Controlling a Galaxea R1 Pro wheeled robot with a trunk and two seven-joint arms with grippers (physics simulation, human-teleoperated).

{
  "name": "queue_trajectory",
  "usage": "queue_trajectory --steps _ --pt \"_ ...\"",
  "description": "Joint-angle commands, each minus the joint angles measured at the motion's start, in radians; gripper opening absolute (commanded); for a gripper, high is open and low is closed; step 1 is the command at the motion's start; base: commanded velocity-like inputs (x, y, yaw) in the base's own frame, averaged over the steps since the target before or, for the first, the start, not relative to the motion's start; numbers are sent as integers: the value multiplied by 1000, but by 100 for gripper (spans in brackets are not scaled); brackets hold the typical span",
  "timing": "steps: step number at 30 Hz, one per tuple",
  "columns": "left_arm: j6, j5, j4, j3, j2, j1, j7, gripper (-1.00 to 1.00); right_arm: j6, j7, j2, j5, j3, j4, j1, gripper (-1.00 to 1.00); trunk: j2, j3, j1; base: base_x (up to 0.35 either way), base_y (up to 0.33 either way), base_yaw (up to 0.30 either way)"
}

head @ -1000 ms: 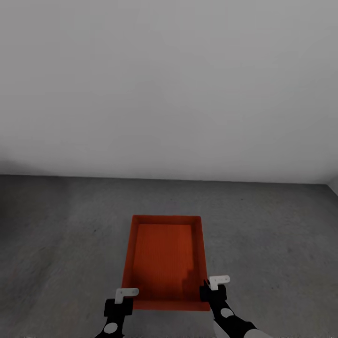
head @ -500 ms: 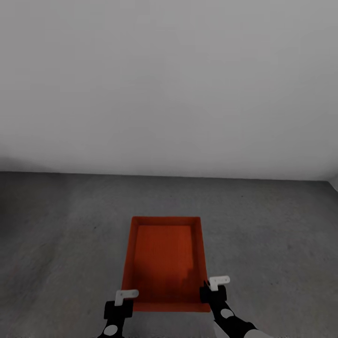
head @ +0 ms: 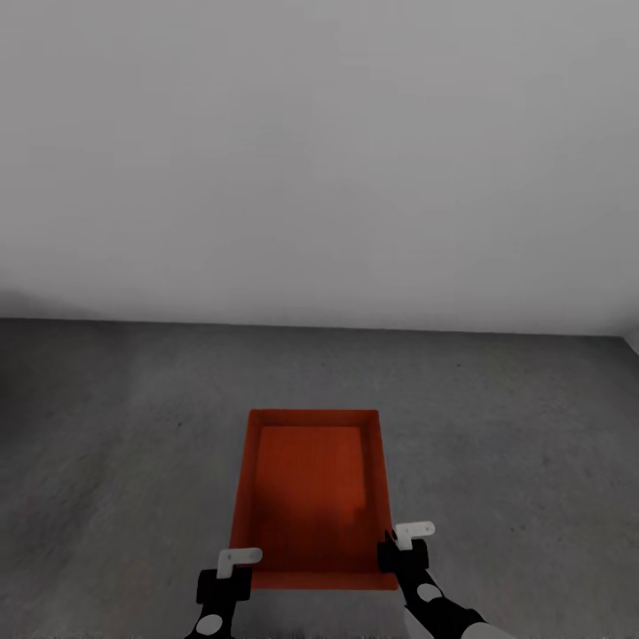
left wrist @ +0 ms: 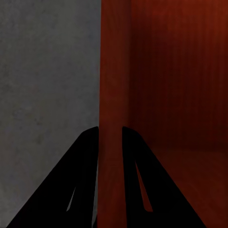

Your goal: Move the two storage containers from the living room to the garage. In the garage, place one container on the floor and stack the other container on top of it (either order is fine).

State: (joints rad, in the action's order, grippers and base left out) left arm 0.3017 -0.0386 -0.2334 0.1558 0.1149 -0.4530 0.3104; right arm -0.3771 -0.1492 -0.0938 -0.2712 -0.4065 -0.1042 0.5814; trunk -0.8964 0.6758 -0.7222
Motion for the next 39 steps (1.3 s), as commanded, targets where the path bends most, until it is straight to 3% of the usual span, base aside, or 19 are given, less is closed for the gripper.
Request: queue_trajectory --steps 1,39 --pt "47 -78 -35 -35 0 -1 39 -100 -8 -47 0 -28 57 3 0 -100 -1 2 0 0 0 0" --pt "53 -77 -35 -33 0 -1 39 -100 -8 -47 0 -28 57 3 0 -100 -1 64 0 0 0 0"
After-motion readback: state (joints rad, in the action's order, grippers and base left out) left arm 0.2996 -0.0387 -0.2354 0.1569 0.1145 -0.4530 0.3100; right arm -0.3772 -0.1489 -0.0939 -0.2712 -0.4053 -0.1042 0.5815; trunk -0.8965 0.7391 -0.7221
